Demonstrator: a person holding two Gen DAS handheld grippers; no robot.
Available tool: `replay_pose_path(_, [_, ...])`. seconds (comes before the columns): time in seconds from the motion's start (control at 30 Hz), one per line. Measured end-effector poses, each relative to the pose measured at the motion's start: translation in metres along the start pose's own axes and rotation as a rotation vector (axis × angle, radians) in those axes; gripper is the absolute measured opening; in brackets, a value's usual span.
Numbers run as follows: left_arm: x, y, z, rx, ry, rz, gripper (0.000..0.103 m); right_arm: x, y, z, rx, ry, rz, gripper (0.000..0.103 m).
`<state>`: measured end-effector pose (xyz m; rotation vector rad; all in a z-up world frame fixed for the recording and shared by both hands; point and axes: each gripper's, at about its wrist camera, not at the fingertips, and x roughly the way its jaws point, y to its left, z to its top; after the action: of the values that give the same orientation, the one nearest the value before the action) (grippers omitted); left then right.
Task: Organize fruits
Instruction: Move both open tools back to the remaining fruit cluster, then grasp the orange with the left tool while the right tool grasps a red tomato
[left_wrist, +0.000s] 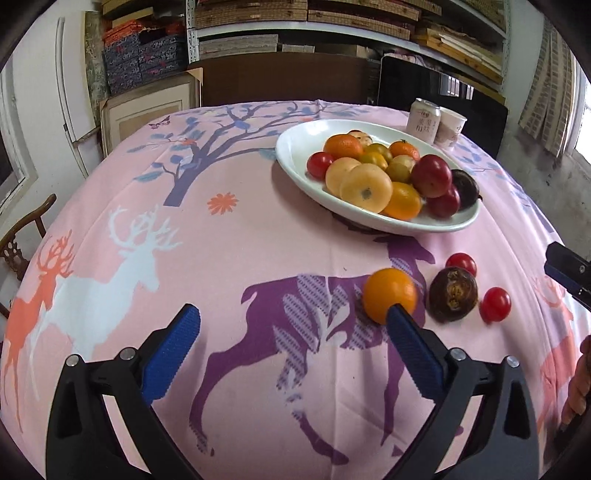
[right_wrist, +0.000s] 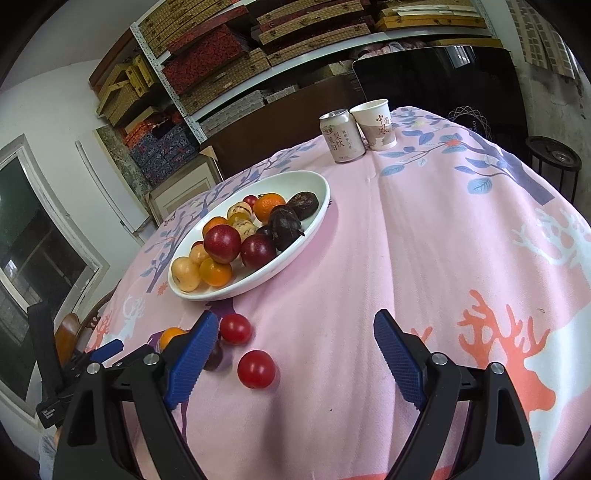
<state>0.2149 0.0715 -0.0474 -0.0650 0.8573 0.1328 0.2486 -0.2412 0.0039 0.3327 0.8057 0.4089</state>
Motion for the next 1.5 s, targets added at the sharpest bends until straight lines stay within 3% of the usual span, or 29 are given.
replay_pose_path(0.27, [0.002,-0.030,-0.006,0.148,-0.022,0.048,0.099,-0.001,0.003,-0.001,-0.007,-0.002,0.004,0.087])
replay_pose_path(0.43, [0.003,-0.031,-0.001,0.142,-0.035,-0.023,0.099,0.001,0.006,-0.002,-0.015,0.007,-0.001,0.087])
replay_pose_path(0.67, [0.006,-0.034,0.000,0.142,-0.028,-0.055,0.098,0.003,0.006,-0.003,-0.022,0.018,-0.004,0.087])
replay_pose_path(0.7, [0.006,-0.035,0.000,0.143,-0.028,-0.059,0.096,0.004,0.005,-0.004,-0.025,0.021,-0.006,0.087])
replay_pose_path(0.8, [0.012,-0.037,0.002,0.149,-0.002,-0.096,0.067,0.006,0.006,-0.004,-0.030,0.030,-0.012,0.087])
replay_pose_path(0.9, [0.021,-0.037,0.002,0.146,0.039,-0.111,0.050,0.008,0.006,-0.005,-0.028,0.037,-0.016,0.087])
replay_pose_path(1.03, [0.023,-0.033,0.005,0.118,0.036,-0.141,0.049,0.009,0.007,-0.006,-0.034,0.046,-0.019,0.087])
replay_pose_path(1.13, [0.028,-0.031,0.008,0.100,0.047,-0.147,0.036,0.011,0.010,-0.008,-0.050,0.056,-0.022,0.087])
replay_pose_path(1.37, [0.026,-0.031,0.008,0.100,0.046,-0.145,0.035,0.020,0.028,-0.021,-0.179,0.127,-0.037,0.087])
replay_pose_path(1.5, [0.025,-0.033,0.006,0.117,0.043,-0.132,0.035,0.023,0.042,-0.029,-0.263,0.147,-0.053,0.078])
